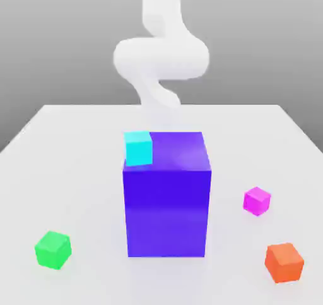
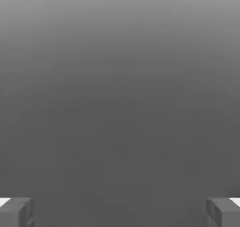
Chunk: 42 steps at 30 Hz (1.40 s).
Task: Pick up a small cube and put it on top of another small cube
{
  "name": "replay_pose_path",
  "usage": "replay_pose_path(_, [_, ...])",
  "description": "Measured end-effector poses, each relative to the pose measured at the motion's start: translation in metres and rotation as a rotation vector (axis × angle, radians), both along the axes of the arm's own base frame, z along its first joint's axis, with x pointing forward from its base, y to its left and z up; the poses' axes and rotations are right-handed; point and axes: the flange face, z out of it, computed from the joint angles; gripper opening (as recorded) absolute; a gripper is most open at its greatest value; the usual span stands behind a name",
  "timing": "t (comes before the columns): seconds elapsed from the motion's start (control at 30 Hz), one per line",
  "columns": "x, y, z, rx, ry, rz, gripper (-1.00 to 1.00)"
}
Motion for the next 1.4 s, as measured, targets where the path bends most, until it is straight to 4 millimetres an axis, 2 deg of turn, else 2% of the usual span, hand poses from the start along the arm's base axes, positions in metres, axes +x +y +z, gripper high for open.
replay_pose_path(0.17, [0.030, 0.058, -0.088, -0.158, 0.107, 0.310, 0.00])
replay_pose_path(0.33, [0.031, 0.115, -0.177, -0.304, 0.194, 0.625, 0.00])
replay_pose_path(0.5, [0.009, 0.165, -0.264, -0.443, 0.264, 0.953, 0.00])
replay_pose_path(0.7, [-0.046, 0.208, -0.361, -0.597, 0.330, 1.359, 0.00])
replay_pose_path(0.83, [-0.093, 0.221, -0.418, -0.691, 0.364, 1.636, 0.00])
replay_pose_path(0.97, [-0.144, 0.222, -0.468, -0.774, 0.389, 1.911, 0.00])
replay_pose_path(1.0, [-0.151, 0.223, -0.477, -0.785, 0.390, 1.949, 0.00])
replay_pose_path(1.23, [-0.155, 0.221, -0.533, -0.790, 0.395, 1.974, 0.00])
replay_pose_path(1.27, [-0.156, 0.221, -0.540, -0.790, 0.395, 1.974, -1.00])
replay_pose_path(1.4, [-0.156, 0.221, -0.540, -0.790, 0.397, 1.975, -1.00])
